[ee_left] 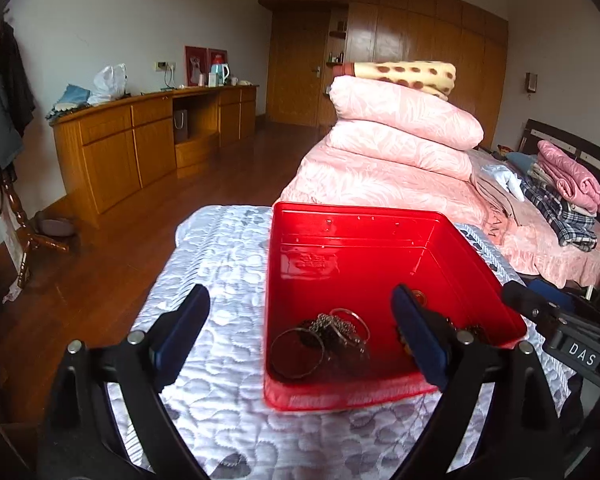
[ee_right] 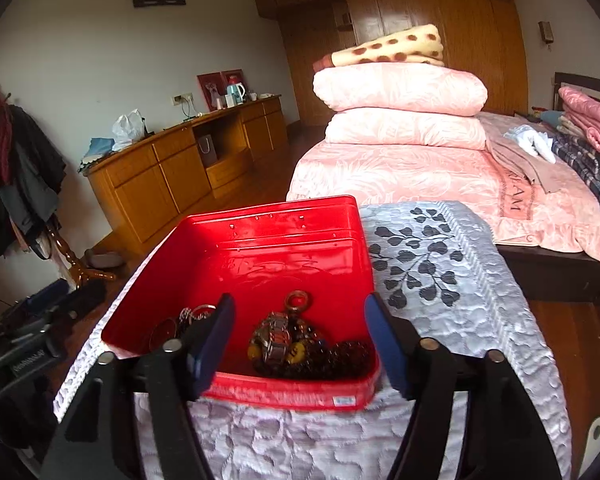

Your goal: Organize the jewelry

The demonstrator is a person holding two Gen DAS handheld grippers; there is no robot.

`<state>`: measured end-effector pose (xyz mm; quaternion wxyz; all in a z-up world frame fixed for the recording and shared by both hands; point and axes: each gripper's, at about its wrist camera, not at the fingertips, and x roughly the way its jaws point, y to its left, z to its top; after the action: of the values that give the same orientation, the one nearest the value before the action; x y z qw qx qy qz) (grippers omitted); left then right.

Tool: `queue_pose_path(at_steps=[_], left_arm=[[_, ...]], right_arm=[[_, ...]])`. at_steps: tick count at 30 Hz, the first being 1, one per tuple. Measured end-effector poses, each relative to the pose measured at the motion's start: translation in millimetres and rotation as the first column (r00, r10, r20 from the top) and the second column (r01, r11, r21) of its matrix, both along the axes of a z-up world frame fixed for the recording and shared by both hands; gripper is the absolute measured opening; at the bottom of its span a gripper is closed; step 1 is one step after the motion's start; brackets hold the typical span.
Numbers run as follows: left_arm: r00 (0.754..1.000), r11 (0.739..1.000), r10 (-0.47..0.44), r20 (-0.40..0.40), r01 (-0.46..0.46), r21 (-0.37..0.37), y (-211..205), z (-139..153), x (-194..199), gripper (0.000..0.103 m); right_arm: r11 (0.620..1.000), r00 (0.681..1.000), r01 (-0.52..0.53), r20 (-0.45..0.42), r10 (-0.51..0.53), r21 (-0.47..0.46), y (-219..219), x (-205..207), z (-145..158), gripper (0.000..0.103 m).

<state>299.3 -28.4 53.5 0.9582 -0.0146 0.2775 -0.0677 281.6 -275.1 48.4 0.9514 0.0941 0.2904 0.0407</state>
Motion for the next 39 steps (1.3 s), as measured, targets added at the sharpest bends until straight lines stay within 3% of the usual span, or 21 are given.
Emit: queue_pose_path(at_steps=[7,19,39], left_arm=[[0.999,1.0,0.0,0.038,0.0,0.008,5.2,9.3,-37.5,0.098],[0.996,1.0,-0.004,0.089,0.002,0.022,9.4,22.4,-91.8,0.098],[0.979,0.998,0.013,0.202,-0.024,0.051,22.8,59.6,-150.2,0.098]], right_arm=[[1.0,1.0,-0.014,0.02,0.014,-0.016,6.2,-31.2,4.3,0.08],[0.997,0.997,-0.025,0.068,0.03,-0.077,24.5,-80.4,21.2,0.095],[0.995,0.987,-0.026,0.155,0.041,-0.098,23.3,-136.2,65.2,0.096]])
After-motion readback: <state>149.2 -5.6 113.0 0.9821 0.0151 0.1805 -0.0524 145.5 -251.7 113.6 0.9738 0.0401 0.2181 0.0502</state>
